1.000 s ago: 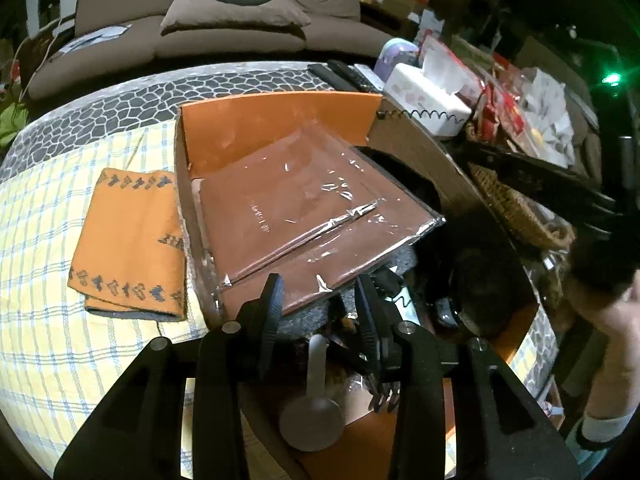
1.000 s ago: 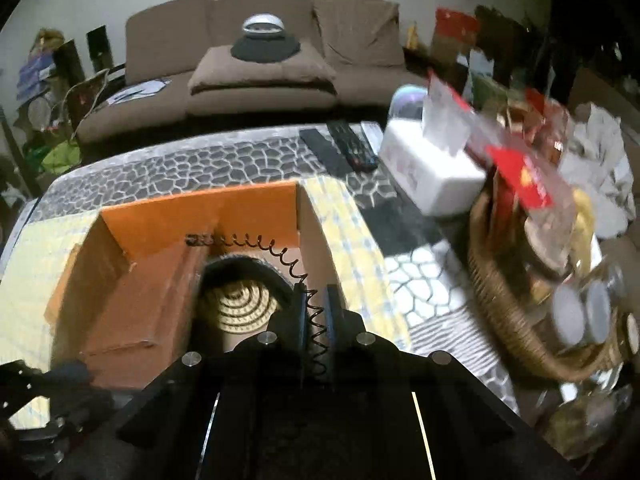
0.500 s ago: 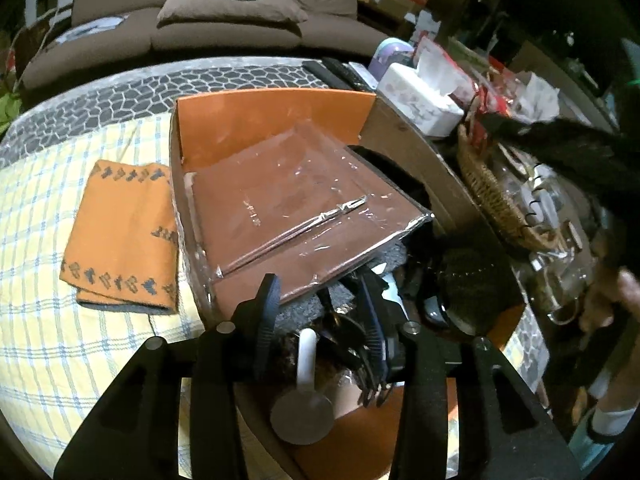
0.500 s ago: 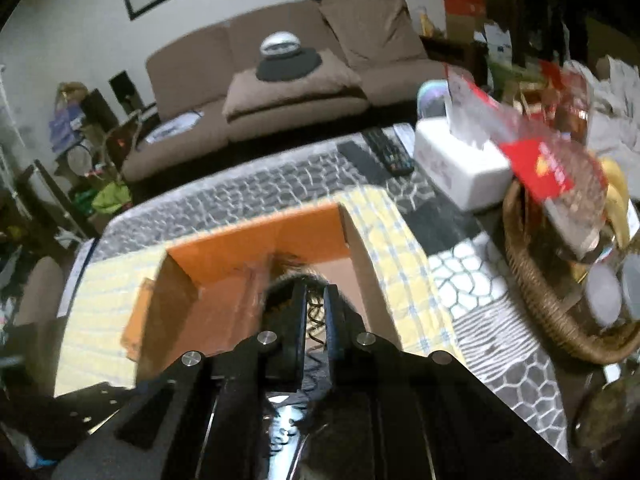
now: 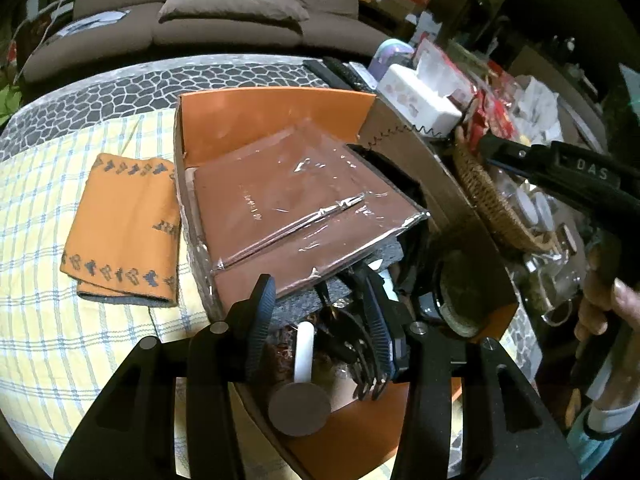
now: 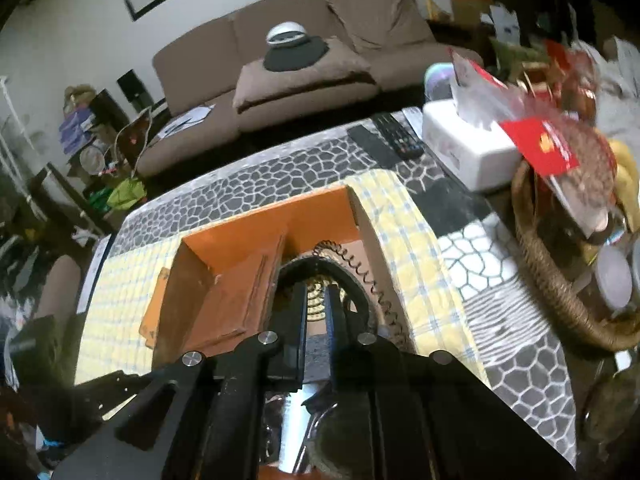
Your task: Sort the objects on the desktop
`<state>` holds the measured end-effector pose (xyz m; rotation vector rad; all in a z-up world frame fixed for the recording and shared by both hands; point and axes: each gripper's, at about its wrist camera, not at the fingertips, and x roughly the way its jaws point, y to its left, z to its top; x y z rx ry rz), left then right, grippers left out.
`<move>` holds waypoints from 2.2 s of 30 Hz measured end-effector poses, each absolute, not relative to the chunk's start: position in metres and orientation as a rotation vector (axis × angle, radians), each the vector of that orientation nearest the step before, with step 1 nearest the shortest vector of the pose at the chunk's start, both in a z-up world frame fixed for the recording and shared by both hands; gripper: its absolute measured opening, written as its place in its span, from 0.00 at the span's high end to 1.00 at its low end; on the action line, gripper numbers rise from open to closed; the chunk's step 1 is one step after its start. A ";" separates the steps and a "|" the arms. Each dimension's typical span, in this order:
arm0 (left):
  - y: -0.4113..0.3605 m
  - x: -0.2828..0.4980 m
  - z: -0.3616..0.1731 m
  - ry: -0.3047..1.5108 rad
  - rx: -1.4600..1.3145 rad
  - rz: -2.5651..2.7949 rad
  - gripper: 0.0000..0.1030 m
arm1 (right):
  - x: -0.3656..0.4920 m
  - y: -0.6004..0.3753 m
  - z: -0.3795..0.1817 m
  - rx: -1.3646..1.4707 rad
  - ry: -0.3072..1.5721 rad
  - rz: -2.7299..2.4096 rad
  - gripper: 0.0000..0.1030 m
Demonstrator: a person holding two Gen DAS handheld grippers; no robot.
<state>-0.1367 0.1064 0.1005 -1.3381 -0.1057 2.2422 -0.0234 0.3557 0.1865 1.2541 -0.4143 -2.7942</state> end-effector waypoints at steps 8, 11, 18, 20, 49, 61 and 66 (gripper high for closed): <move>0.106 -0.137 0.098 -0.106 -1.351 2.245 0.58 | -0.019 0.386 0.180 1.293 -0.447 -2.965 0.59; 0.107 -0.138 0.098 -0.104 -1.350 2.246 0.58 | -0.016 0.400 0.176 1.266 -0.554 -2.950 0.47; 0.108 -0.136 0.097 -0.095 -1.353 2.244 0.58 | -0.030 0.387 0.159 1.269 -0.527 -2.862 0.39; 0.107 -0.136 0.097 -0.093 -1.354 2.244 0.58 | -0.038 0.382 0.148 1.319 -0.490 -2.846 0.39; 0.079 -0.138 0.113 -0.193 -1.342 2.273 0.58 | -0.054 0.283 0.176 1.147 -0.443 -2.632 0.91; 0.071 -0.142 0.113 -0.223 -1.350 2.272 0.58 | -0.048 0.278 0.182 1.206 -0.393 -2.605 0.32; 0.082 -0.138 0.111 -0.194 -1.349 2.251 0.58 | -0.048 0.330 0.166 1.317 -0.472 -2.728 0.34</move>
